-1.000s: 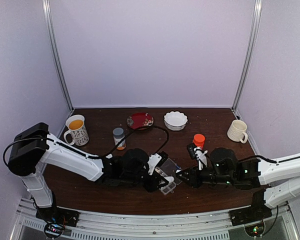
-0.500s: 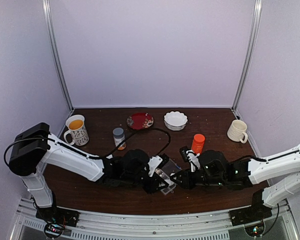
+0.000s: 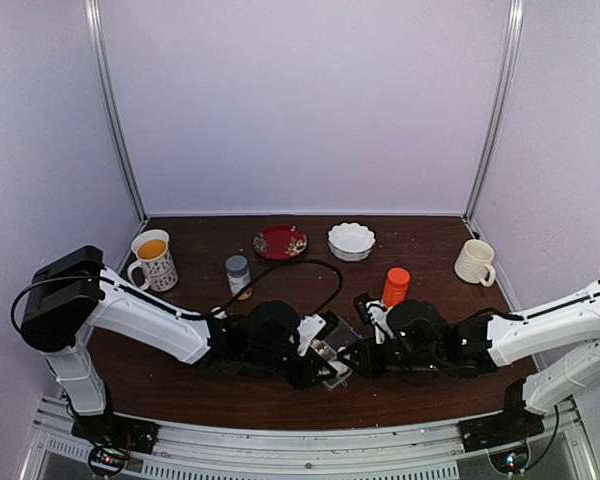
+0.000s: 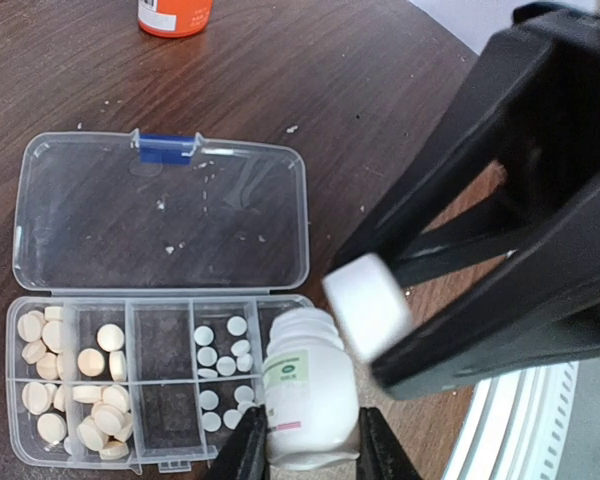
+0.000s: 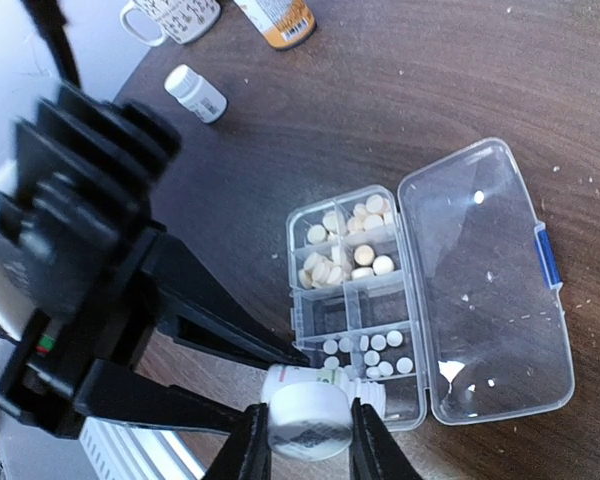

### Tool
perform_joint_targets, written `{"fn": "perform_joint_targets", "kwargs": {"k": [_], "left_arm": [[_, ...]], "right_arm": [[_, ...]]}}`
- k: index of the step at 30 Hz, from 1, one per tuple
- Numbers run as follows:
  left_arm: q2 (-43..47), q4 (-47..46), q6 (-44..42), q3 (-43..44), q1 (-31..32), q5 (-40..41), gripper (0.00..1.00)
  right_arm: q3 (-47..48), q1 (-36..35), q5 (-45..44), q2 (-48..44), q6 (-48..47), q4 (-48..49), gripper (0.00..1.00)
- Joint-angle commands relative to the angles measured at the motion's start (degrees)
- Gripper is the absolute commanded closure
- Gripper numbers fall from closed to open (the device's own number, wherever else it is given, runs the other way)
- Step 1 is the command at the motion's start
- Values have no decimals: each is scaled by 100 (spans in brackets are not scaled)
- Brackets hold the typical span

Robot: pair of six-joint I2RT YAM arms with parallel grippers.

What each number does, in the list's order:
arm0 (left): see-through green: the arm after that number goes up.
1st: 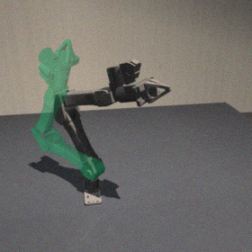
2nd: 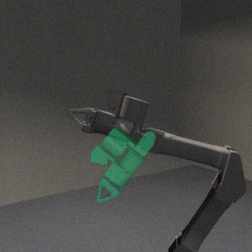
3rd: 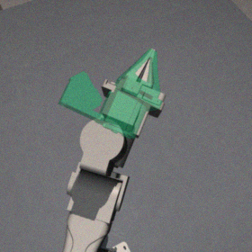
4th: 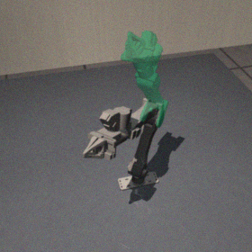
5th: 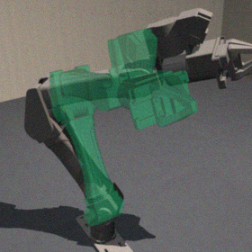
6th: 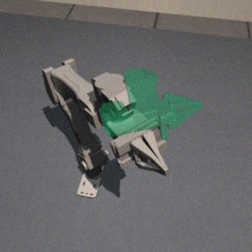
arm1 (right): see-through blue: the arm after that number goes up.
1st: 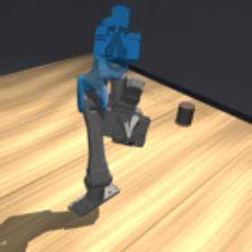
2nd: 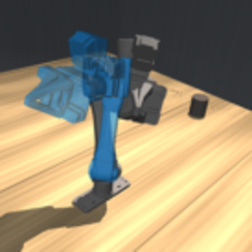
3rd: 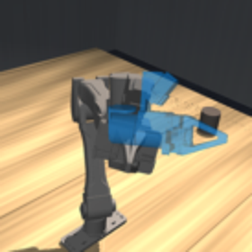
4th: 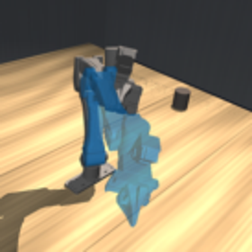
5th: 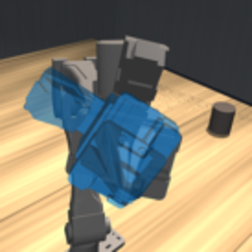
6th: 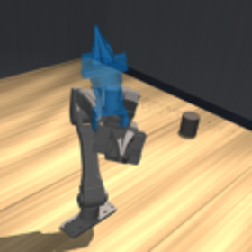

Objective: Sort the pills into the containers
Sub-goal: Pour the pill into the compartment of the pill container.

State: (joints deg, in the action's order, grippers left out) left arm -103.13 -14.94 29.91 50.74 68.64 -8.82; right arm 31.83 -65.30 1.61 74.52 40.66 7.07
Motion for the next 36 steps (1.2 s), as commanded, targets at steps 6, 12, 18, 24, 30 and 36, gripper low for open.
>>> {"fn": "perform_joint_targets", "kwargs": {"k": [6, 12, 18, 24, 30, 36], "left_arm": [[-10, -340, -82, -114, 22, -68, 100], [6, -357, -91, -134, 26, -63, 100], [8, -359, -99, -126, 23, -61, 100], [-9, -316, -104, -89, 24, -54, 100], [-67, -254, -117, -12, 23, -76, 100], [-74, -253, -134, 6, 21, -83, 100]], "right_arm": [[363, -38, -134, 353, -291, -725, 100], [282, -43, -134, 236, -306, -726, 100], [589, -57, -304, 506, -458, -1158, 100], [358, -54, -58, 379, -396, -688, 100], [187, -88, -182, 343, -376, -477, 100], [198, -121, -180, 367, -449, -631, 100]]}}
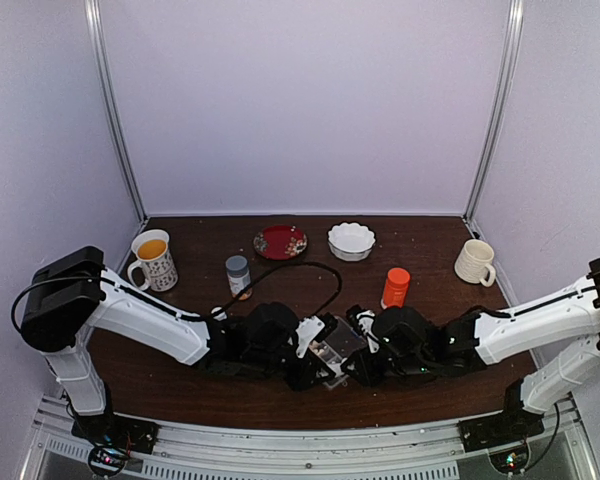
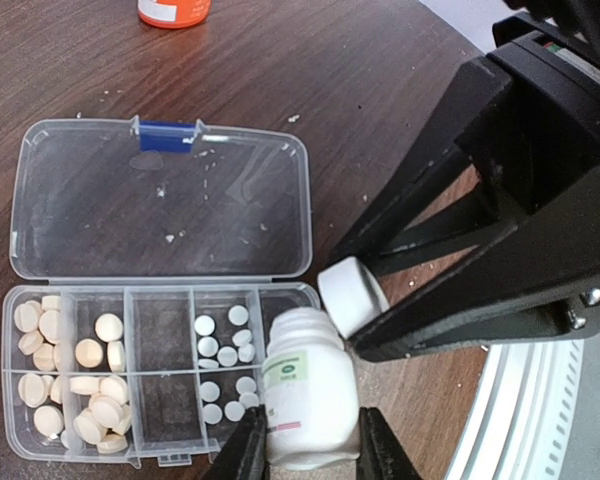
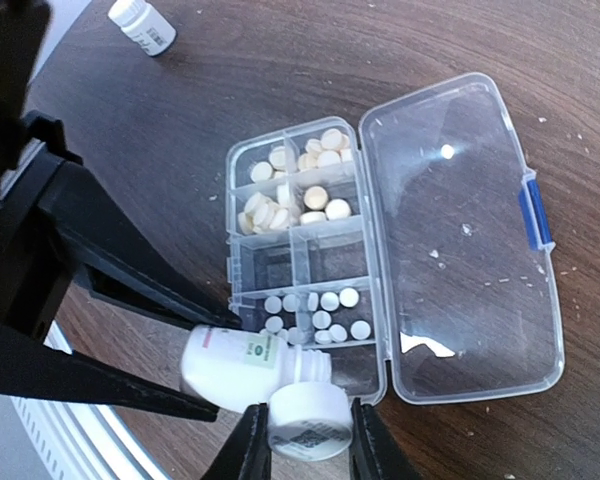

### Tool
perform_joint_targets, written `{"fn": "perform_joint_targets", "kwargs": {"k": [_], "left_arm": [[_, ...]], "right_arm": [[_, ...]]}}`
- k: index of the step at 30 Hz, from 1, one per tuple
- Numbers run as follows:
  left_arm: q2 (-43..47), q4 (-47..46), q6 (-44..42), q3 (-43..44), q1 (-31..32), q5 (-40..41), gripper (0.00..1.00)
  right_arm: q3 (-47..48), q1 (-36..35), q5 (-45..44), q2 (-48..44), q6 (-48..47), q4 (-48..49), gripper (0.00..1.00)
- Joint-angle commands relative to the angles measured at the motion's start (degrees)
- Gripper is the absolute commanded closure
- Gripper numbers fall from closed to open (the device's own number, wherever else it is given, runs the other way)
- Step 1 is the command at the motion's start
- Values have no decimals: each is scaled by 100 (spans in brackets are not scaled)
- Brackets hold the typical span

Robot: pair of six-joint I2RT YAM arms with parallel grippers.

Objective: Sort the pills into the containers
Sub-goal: Pour the pill into the compartment of the pill container.

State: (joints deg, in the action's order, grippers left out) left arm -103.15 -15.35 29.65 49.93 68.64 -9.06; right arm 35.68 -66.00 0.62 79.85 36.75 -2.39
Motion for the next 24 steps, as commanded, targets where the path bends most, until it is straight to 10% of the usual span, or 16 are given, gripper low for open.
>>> {"fn": "perform_joint_targets", "kwargs": {"k": [1, 24], "left_arm": [[-69, -216, -108, 87, 18, -73, 100], [-32, 307, -194, 384, 25, 19, 100]], "right_arm": [[-255, -48, 43, -172, -73, 522, 100], [-170, -9, -722, -803, -204, -205, 100]]}}
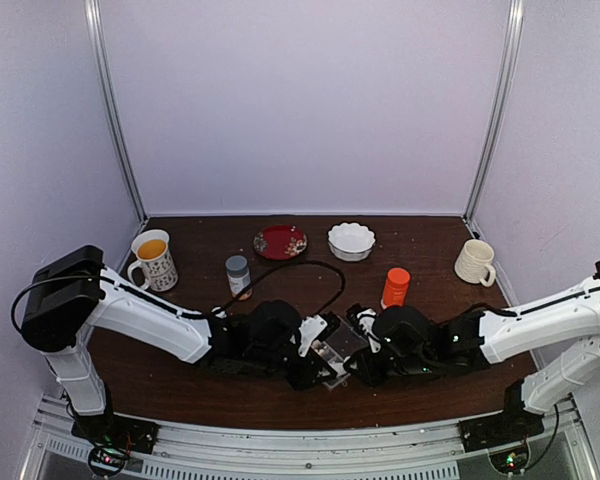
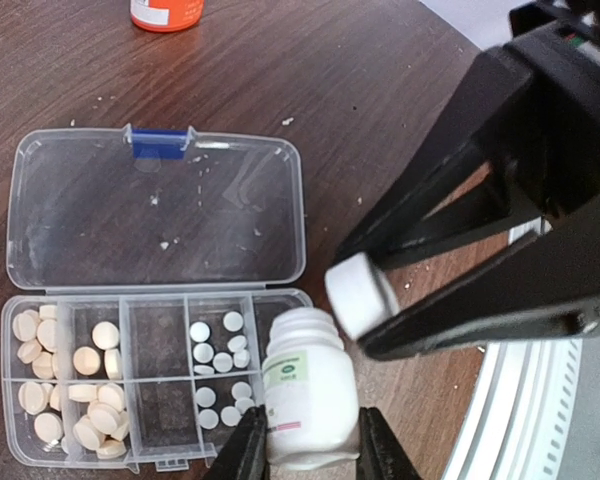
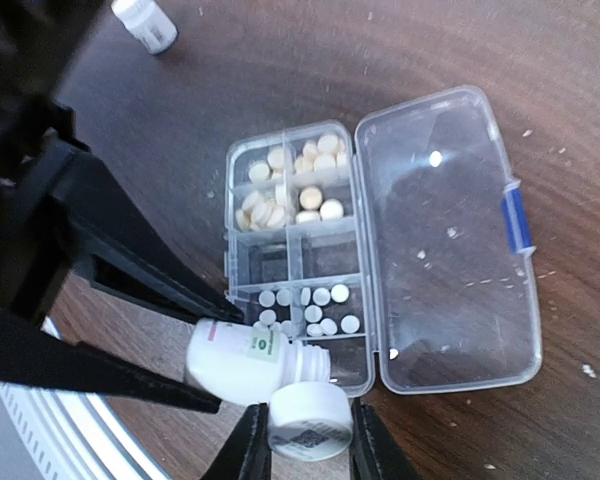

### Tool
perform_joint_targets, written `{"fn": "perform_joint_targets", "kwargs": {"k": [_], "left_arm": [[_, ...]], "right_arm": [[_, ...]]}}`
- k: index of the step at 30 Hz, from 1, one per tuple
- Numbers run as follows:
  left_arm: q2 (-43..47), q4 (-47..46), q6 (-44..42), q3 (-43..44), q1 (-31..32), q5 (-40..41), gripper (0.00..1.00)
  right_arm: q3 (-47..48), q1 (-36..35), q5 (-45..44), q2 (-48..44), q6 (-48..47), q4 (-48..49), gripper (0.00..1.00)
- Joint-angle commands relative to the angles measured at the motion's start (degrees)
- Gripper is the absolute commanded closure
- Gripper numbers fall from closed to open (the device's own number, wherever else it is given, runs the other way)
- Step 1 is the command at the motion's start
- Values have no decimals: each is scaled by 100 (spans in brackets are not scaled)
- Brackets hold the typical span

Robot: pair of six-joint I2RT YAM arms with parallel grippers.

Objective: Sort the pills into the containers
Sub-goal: Pour the pill into the compartment of the pill container.

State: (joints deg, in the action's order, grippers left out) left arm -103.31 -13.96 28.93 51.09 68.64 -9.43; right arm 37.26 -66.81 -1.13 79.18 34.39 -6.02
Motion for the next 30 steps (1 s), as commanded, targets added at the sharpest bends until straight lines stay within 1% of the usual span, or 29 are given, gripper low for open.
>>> {"fn": "perform_joint_targets", "kwargs": {"k": [1, 5, 8, 12, 15, 19, 21, 23, 25, 27, 30], "left_arm": [[12, 206, -116, 284, 19, 65, 100], [93, 156, -119, 249, 26, 104, 100], [-63, 128, -83, 253, 22, 133, 100], [-120, 270, -80, 412, 30, 42, 100], [92, 262, -117, 307, 30, 194, 100], [-49, 290, -103, 272, 30, 182, 100], [57, 355, -82, 259, 49, 237, 100], [329, 198, -49, 86, 69, 374, 100], [417, -10, 10, -103, 69, 398, 100], [240, -71, 50, -131, 70, 348, 100], [-33, 12, 0, 92, 70, 107, 100]], "right_arm": [[-537, 106, -607, -997, 83, 365, 100], [-1009, 168, -1061, -1808, 293, 584, 100], [-1218, 191, -1144, -2057, 342, 585, 100], [-1194, 203, -1180, -2098, 370, 430, 100], [-1212, 203, -1193, -2137, 362, 427, 100], [-1192, 198, -1167, -2073, 341, 480, 100], [-1142, 203, -1166, -2024, 319, 414, 100], [-1111, 202, -1166, -2011, 308, 369, 100], [-1135, 195, -1163, -2011, 312, 392, 100], [-1158, 199, -1146, -1997, 314, 444, 100], [-1090, 202, -1135, -1945, 284, 401, 100]]}}
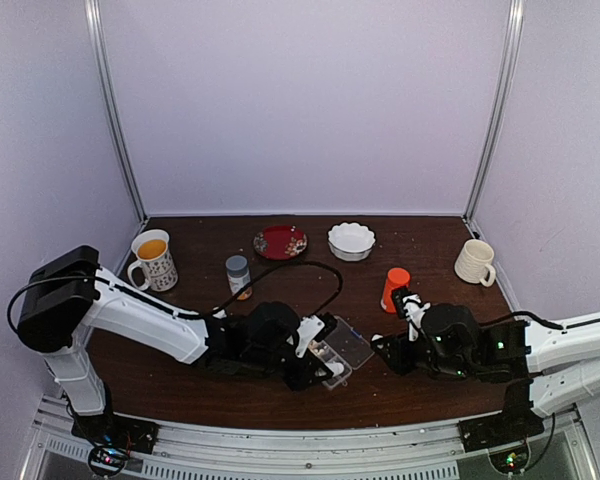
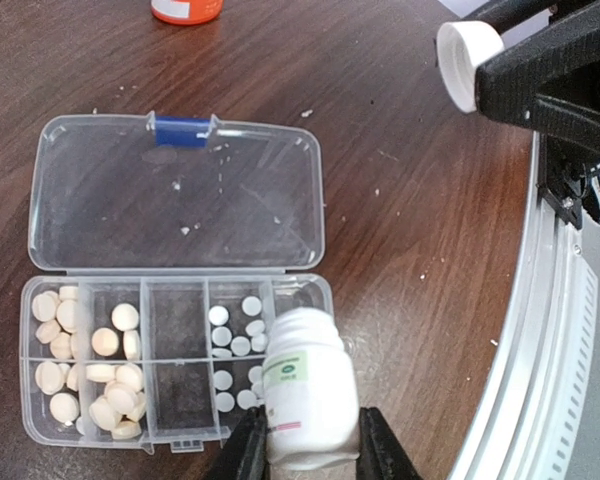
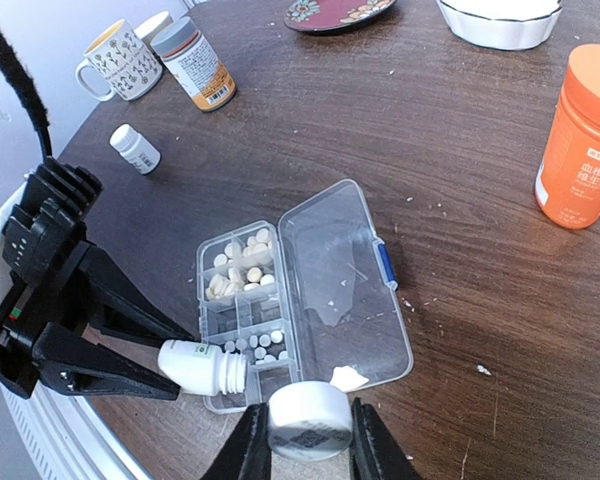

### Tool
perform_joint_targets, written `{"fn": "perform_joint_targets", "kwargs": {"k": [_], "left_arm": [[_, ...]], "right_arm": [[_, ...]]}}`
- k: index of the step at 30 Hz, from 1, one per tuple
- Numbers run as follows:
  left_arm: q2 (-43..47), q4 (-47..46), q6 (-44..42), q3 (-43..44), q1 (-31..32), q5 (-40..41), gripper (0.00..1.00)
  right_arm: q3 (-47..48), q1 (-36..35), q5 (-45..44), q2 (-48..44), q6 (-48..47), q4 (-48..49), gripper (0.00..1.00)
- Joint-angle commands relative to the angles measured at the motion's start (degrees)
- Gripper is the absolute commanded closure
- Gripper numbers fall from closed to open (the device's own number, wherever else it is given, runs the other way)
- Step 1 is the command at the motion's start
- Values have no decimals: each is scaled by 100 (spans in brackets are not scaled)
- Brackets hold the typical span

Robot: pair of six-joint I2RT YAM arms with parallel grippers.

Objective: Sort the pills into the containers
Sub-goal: Pour the pill into the compartment of the pill container.

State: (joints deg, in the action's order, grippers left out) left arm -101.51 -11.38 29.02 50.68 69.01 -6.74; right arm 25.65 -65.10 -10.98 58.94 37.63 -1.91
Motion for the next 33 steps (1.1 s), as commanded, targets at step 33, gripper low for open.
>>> {"fn": "perform_joint_targets", "kwargs": {"k": [33], "left_arm": [[-20, -53, -125, 273, 130, -32, 100]], "right_arm": [[95, 38, -101, 172, -43, -95, 100]]}}
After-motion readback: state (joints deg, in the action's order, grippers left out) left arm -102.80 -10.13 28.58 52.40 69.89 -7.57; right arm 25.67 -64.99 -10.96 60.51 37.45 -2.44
